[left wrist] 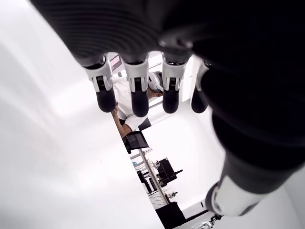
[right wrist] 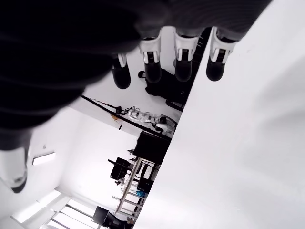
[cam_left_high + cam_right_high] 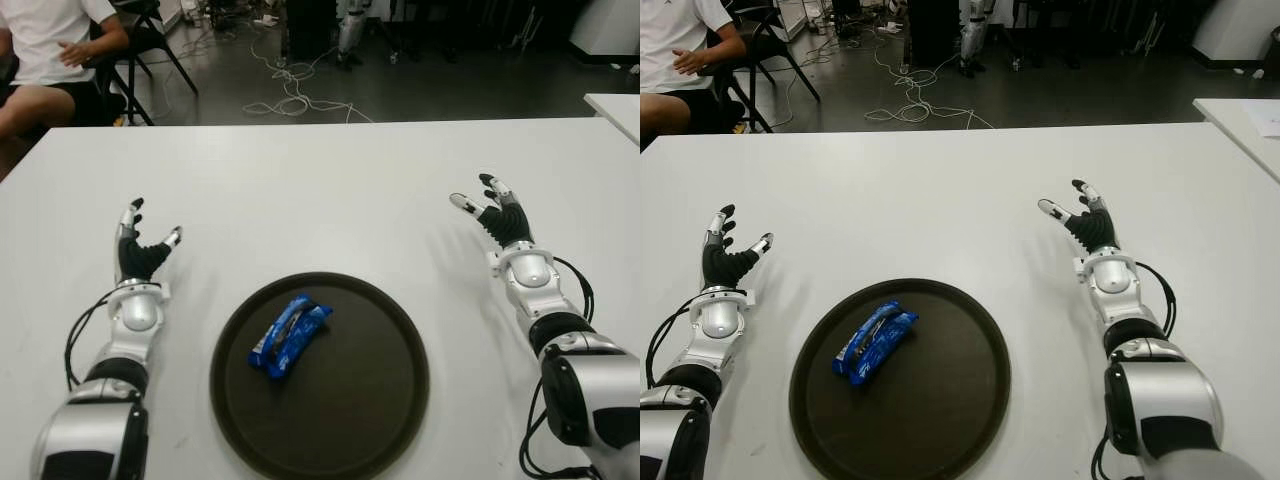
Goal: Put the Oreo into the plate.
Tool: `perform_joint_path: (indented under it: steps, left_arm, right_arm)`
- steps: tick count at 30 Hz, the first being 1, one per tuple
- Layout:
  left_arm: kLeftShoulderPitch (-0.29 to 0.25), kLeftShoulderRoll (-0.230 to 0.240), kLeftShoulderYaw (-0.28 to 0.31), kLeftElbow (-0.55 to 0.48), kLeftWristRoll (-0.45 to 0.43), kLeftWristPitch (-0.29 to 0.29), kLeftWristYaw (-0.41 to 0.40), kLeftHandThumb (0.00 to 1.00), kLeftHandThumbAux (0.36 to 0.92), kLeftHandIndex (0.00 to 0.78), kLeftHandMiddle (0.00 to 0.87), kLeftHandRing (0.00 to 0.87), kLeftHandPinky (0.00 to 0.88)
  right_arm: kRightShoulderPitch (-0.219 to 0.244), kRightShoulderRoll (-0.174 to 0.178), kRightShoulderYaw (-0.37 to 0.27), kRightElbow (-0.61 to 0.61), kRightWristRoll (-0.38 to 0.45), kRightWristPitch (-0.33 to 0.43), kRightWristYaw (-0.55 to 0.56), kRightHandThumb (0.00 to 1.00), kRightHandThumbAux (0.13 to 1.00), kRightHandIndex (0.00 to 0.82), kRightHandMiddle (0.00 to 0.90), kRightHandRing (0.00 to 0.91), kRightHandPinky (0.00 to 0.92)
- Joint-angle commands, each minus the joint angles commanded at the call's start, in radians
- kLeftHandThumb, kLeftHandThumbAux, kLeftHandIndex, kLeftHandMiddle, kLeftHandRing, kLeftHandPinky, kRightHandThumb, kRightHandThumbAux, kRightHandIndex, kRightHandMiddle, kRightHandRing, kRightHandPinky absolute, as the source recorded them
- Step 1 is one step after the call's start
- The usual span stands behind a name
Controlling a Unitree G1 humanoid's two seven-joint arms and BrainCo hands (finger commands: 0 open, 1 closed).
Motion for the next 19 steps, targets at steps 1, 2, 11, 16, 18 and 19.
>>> perform_joint_path:
  steps: [1, 2, 11, 16, 18, 19]
  left_arm:
    - [0.000, 0.001, 0.000, 0.000, 0.000, 0.000, -0.001, 0.000, 0.779, 0.077, 0.109, 0.082, 0.058]
    - [0.000, 0.001, 0.001, 0.000, -0.001, 0.001, -0.003, 0.000, 0.779, 0.077, 0.110, 0.083, 0.059]
    - [-0.002, 0.003, 0.004, 0.003, -0.004, 0.007, -0.010, 0.000, 0.768, 0.075, 0.102, 0.078, 0.050]
    - [-0.001, 0.003, 0.005, 0.003, -0.003, 0.008, -0.008, 0.000, 0.767, 0.074, 0.100, 0.073, 0.048]
    - [-0.001, 0.003, 0.006, 0.002, -0.004, 0.009, -0.009, 0.000, 0.766, 0.074, 0.101, 0.074, 0.047]
    - [-0.001, 0.002, 0.007, 0.001, -0.004, 0.010, -0.010, 0.000, 0.766, 0.074, 0.101, 0.074, 0.046]
  right_arm:
    - [0.000, 0.001, -0.002, 0.000, 0.002, 0.000, 0.001, 0.000, 0.499, 0.032, 0.001, 0.000, 0.000]
    - [-0.002, 0.004, -0.005, 0.000, 0.003, 0.002, 0.000, 0.000, 0.499, 0.031, 0.001, 0.000, 0.000]
    - [-0.007, 0.016, -0.014, -0.002, 0.008, 0.014, -0.012, 0.000, 0.493, 0.061, 0.004, 0.000, 0.000]
    - [-0.007, 0.017, -0.014, -0.002, 0.007, 0.019, -0.014, 0.000, 0.508, 0.055, 0.004, 0.000, 0.000]
    - [-0.008, 0.017, -0.016, -0.002, 0.010, 0.020, -0.009, 0.000, 0.505, 0.054, 0.003, 0.000, 0.000]
    - [-0.009, 0.017, -0.019, -0.002, 0.013, 0.021, -0.004, 0.000, 0.503, 0.054, 0.003, 0.000, 0.000]
